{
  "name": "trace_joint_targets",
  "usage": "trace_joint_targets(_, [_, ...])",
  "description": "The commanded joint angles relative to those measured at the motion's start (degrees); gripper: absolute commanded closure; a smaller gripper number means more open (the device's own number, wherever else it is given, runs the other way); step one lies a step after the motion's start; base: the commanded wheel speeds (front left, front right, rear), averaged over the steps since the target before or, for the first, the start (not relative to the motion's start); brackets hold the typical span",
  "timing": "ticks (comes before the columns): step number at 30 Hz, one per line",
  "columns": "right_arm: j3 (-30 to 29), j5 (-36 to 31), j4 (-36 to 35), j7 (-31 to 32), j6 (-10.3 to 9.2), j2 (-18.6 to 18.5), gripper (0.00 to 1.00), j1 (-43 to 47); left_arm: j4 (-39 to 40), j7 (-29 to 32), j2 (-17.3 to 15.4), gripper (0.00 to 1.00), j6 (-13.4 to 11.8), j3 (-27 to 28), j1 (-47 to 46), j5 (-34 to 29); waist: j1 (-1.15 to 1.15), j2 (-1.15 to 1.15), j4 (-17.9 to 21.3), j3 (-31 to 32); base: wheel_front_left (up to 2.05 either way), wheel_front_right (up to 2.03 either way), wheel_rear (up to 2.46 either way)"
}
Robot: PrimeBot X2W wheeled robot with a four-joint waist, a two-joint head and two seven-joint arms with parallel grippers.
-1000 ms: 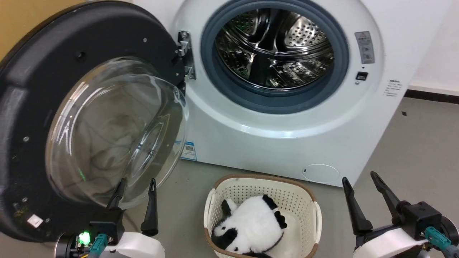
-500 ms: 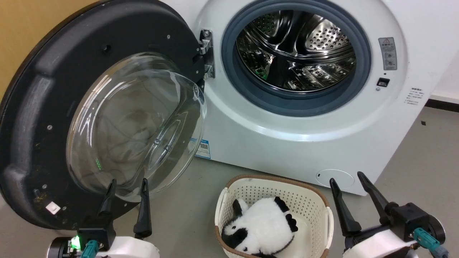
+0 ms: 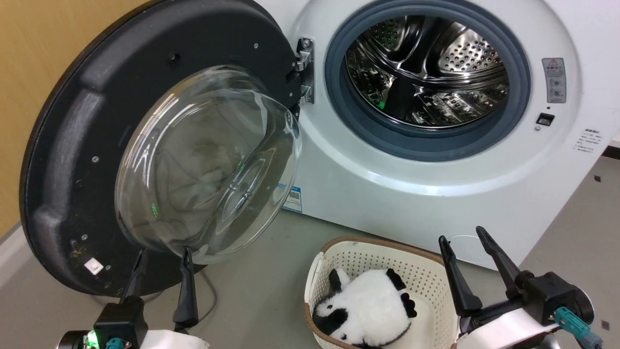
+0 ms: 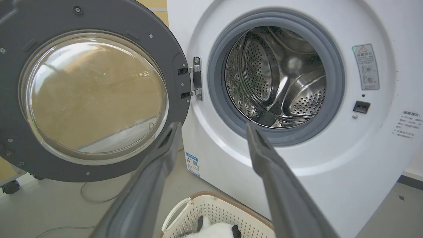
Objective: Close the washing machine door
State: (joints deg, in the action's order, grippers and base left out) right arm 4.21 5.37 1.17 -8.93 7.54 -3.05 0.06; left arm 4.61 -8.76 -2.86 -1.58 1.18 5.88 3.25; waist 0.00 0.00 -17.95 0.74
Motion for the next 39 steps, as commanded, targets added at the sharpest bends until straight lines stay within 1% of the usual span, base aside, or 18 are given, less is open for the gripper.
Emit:
trace_joint_targets(1, [0.31, 0.52, 0.11, -0.55, -0.03, 0.11, 0.0, -0.85, 0.48, -0.69, -0.01, 0.0, -0.22, 0.25, 0.65, 0.36, 0.0, 0.0, -0.39, 0.01, 0.0, 0.0, 0.0])
trace_joint_targets(28, [3.07, 2.16, -0.96, -3.89, -0.05, 0.15, 0.0, -0.92, 2.69, -4.05, -0.01, 0.0, -0.74, 1.48, 2.18, 2.3, 0.0, 0.0, -7.11, -0.05, 0.0, 0.0, 0.0])
trace_joint_targets(39, [4.11, 3.0, -1.35, -5.2, -0.05, 0.16, 0.0, -0.89, 3.51, -5.36, -0.01, 0.0, -1.37, 2.15, 2.88, 3.04, 0.0, 0.0, -9.81, -0.16, 0.0, 0.0, 0.0])
